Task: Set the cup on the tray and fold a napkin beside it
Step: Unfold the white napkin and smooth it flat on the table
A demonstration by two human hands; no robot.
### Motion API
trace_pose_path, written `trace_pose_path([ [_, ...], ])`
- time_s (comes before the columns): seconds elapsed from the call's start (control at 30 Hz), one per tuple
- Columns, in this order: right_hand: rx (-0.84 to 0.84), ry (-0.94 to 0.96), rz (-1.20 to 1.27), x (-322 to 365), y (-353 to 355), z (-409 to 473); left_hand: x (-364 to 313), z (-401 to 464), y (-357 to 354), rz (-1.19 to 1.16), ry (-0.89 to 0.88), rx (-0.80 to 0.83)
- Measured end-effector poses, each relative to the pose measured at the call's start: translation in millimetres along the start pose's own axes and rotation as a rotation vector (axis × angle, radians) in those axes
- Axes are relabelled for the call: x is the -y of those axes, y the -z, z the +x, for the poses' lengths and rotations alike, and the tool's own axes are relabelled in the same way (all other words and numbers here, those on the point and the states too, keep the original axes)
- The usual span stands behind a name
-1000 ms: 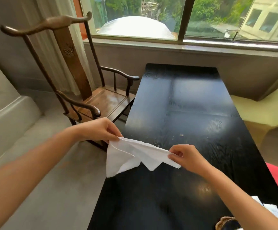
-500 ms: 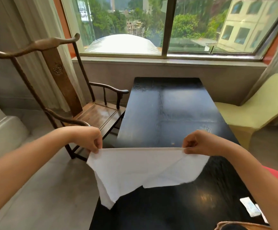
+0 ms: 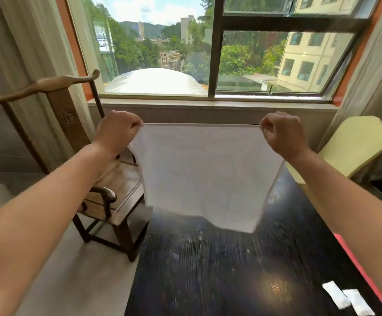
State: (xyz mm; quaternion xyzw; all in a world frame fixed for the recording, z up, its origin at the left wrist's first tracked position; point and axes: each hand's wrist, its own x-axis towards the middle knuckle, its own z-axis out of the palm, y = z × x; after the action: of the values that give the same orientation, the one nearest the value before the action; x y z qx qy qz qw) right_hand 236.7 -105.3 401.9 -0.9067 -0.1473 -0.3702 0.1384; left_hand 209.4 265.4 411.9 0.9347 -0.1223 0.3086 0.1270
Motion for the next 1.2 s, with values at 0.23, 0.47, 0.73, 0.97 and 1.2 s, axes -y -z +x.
trace_pose_path([
  [0.23,0.043,0.036,0.020,0.3,-16.6,-91.3,8.7,-93.4,-50.3,-0.021,-0.066,-0.010],
  [0.47,0.405,-0.058,0.068,9.9,-67.9,-254.4,14.2,-245.1,-127.0,-0.064,-0.010,0.415],
  [0.73,0.903,-0.250,0.170,25.6,-111.7,-435.7,-2.0,-411.0,-187.7,-0.013,0.184,0.880],
  [0.97,0.859,-0.318,0.212,30.1,-107.5,-506.0,-30.9,-482.7,-199.3,-0.120,0.290,0.668],
  [1.2,0.714,-0.303,0.208,36.7,-80.7,-553.1,-44.6,-546.6,-180.4,-0.154,0.311,0.501],
])
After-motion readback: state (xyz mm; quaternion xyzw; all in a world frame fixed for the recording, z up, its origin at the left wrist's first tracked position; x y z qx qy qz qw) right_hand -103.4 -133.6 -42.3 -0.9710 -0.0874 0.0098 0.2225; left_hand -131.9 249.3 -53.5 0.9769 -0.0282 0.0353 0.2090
